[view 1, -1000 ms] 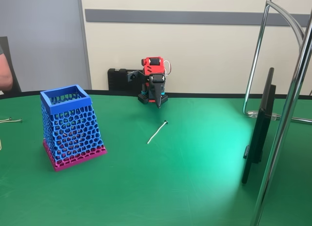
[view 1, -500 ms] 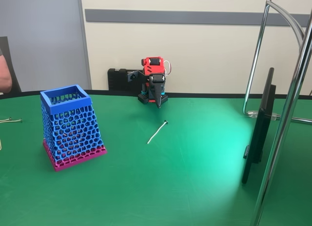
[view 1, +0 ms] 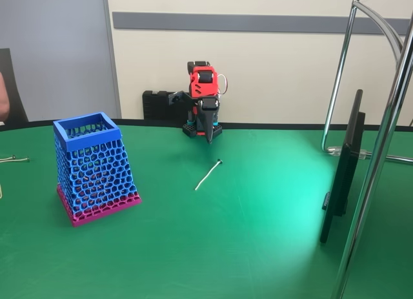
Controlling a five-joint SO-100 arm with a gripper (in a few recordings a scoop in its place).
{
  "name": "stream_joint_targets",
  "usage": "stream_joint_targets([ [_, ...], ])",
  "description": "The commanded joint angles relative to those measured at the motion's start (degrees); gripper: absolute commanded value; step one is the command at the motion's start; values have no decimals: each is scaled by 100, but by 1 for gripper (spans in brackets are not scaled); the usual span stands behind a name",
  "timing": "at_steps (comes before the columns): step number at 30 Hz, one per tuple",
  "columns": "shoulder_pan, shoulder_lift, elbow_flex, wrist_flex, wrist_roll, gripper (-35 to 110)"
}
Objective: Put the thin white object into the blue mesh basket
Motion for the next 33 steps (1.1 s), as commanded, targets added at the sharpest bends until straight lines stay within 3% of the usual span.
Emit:
stream_joint_targets([
  [1,26,-835,-747,-123,-149,1],
  [9,0,-2215,-1714,44,-773,3],
  [20,-26,-4104,-3217,1090,-2224,13],
  [33,-501,-5177,-3226,1450,-3902,18],
])
